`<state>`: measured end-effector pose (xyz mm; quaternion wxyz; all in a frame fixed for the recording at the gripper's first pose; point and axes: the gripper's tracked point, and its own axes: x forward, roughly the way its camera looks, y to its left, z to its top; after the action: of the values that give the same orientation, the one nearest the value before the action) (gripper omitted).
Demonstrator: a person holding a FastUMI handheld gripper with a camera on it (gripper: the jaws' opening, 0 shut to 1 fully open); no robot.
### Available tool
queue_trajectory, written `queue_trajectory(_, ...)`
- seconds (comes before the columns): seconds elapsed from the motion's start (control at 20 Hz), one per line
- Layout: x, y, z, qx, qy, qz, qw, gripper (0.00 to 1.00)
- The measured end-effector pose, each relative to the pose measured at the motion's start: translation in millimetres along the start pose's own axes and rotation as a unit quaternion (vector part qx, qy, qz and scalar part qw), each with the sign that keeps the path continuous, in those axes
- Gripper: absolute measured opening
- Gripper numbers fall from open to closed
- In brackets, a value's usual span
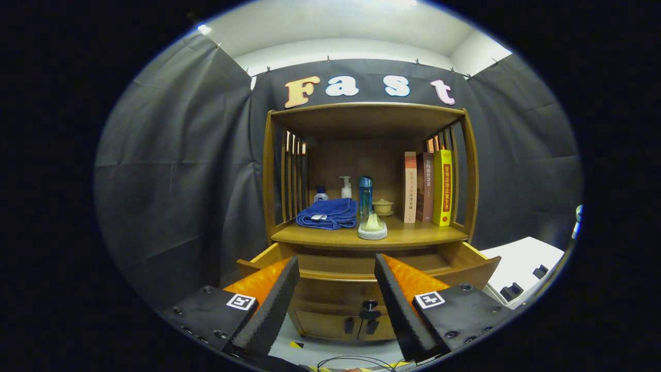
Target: Pull open the drawer, take out the items inside it, and place them on the countertop above the cabinet.
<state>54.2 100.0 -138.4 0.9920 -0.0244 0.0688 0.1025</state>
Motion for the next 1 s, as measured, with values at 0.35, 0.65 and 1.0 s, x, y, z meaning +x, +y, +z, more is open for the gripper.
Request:
queue_trajectory(0.35,-1,-22,-47,-0.017,-0.016,-0.034,0.999,0.97)
queue_trajectory(0.65,24,-35,-86,-0.006,-0.007,-0.04,0.999,0.97)
queue_trajectory(1.0,45,-40,-109,-0.018,0.01,-0.049,0.999,0.97)
